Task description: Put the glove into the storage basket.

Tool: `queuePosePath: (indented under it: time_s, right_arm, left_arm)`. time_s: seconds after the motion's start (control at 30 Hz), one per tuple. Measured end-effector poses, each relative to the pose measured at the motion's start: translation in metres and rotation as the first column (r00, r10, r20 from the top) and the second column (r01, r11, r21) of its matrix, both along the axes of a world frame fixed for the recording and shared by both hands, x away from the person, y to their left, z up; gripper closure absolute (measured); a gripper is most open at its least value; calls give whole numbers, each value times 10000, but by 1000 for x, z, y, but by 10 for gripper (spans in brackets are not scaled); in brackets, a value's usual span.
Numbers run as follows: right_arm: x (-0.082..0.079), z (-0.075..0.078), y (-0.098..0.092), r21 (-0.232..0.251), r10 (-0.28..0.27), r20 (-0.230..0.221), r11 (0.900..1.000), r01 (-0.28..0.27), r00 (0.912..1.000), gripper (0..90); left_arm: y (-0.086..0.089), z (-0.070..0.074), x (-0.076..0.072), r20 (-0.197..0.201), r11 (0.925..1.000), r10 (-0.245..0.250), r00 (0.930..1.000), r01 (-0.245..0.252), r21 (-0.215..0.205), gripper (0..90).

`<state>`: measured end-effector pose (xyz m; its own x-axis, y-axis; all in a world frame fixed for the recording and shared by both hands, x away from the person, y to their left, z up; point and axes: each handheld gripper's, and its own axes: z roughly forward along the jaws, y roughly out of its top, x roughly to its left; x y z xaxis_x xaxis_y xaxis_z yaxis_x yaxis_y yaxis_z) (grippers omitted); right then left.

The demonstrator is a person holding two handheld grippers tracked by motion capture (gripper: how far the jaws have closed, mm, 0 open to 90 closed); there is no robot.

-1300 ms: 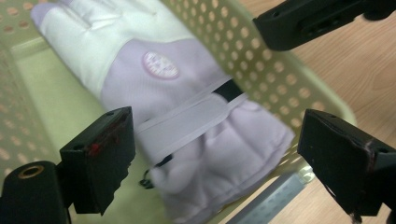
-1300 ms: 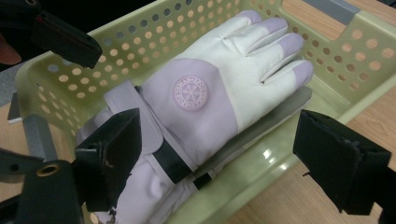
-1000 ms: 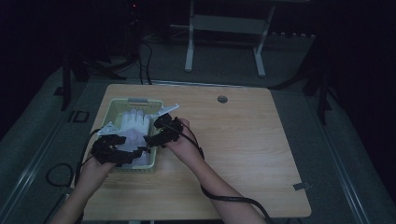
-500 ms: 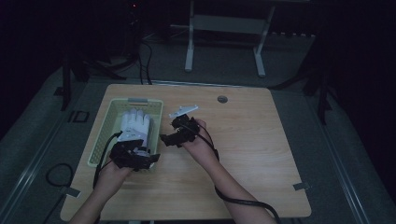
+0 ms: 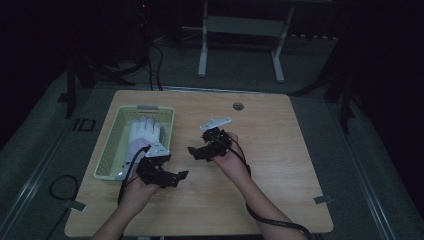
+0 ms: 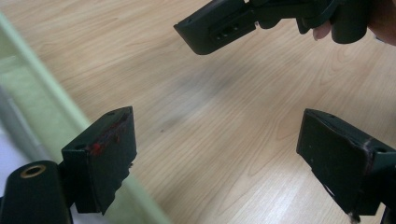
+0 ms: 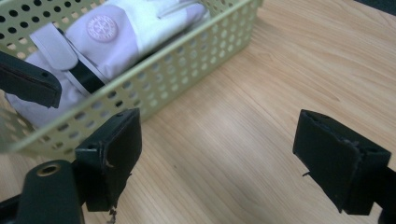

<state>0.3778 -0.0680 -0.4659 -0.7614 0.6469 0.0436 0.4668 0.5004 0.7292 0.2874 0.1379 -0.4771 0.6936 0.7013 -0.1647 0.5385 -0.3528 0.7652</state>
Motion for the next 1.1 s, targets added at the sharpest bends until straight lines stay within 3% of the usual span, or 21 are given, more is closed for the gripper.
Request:
queuePosePath:
  time_s: [0.33, 0.47, 0.7, 0.83, 0.93, 1.1]
  right_arm:
    - [1, -10, -29, 24, -346, -30, 9994, 346, 9994, 154]
    - [1, -17, -41, -180, -434, -66, 9989, 432, 9990, 154]
    - [2, -28, -59, 3, -650, -198, 9979, 650, 9977, 154]
    - [1, -37, -67, 15, -668, -270, 9978, 668, 9974, 154]
    - [0, -44, -72, -15, -609, -303, 9981, 608, 9977, 154]
    - [-4, -54, -81, 83, -524, -400, 9986, 528, 9978, 153]
  left_arm:
    - [-23, -8, 0, -31, 9990, -404, 9992, 403, -179, 119]
    - [-35, -15, 0, -47, 9982, -597, 9982, 597, -26, 119]
    - [-45, -27, 0, -150, 9970, -765, 9970, 766, 55, 119]
    - [-51, -39, 0, -286, 9966, -823, 9962, 825, 78, 120]
    - [-55, -43, -3, -98, 9965, -807, 9967, 809, 225, 120]
    - [-62, -51, -5, -211, 9956, -925, 9955, 929, 144, 120]
